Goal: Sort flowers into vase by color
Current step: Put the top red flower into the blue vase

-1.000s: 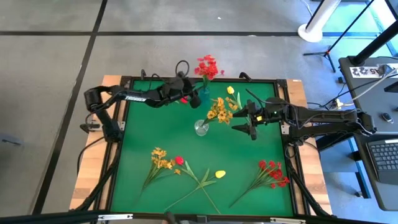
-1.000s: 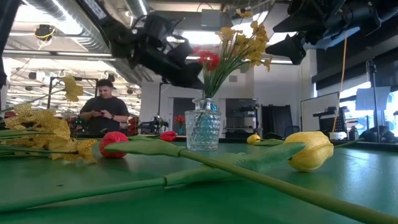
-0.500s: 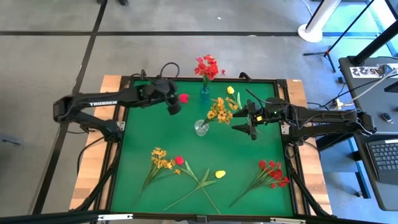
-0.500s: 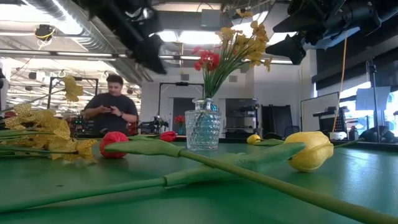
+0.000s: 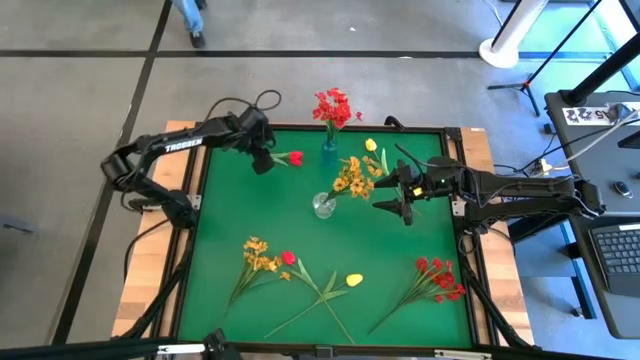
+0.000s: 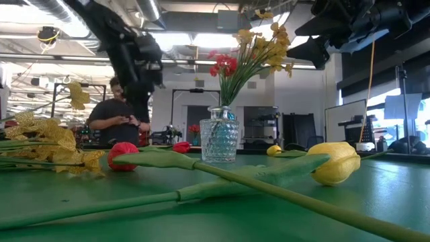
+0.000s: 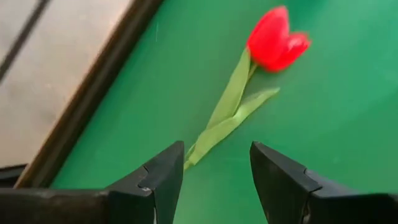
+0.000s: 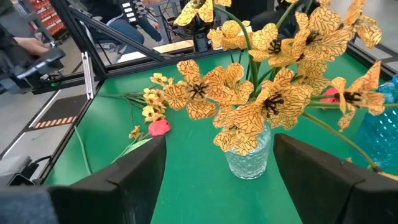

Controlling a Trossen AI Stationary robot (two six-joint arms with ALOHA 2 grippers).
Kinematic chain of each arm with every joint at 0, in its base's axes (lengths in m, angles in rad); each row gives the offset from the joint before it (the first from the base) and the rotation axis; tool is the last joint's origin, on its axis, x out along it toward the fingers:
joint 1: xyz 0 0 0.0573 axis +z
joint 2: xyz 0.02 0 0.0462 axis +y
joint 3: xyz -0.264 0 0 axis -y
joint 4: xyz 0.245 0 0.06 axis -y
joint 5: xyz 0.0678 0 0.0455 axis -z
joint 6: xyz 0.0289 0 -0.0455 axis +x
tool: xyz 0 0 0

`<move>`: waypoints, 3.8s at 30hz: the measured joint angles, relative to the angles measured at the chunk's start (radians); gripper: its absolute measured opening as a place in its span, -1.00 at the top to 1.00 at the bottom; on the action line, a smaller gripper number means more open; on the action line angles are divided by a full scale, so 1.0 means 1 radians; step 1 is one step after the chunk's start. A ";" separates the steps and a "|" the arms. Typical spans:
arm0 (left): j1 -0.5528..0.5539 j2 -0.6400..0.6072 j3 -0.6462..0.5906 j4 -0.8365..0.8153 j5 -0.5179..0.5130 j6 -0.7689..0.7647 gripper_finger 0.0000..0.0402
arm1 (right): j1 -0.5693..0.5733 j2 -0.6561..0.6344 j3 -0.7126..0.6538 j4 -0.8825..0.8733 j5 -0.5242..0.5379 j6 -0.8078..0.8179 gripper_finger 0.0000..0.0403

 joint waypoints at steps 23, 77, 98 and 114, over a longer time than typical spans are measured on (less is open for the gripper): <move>0.047 0.385 0.168 -0.146 -0.078 0.172 0.22 | 0.000 0.000 0.000 -0.004 -0.002 -0.010 -0.47; -0.300 -0.008 -0.267 1.763 0.253 -0.208 1.00 | 0.000 0.000 0.000 -0.052 0.053 0.020 -0.47; -0.245 0.100 -0.194 1.694 0.083 -0.113 1.00 | 0.000 0.000 0.000 -0.052 0.070 0.066 -0.47; -0.245 0.099 -0.194 1.608 0.085 -0.120 1.00 | 0.000 0.000 0.000 -0.049 0.071 0.066 -0.47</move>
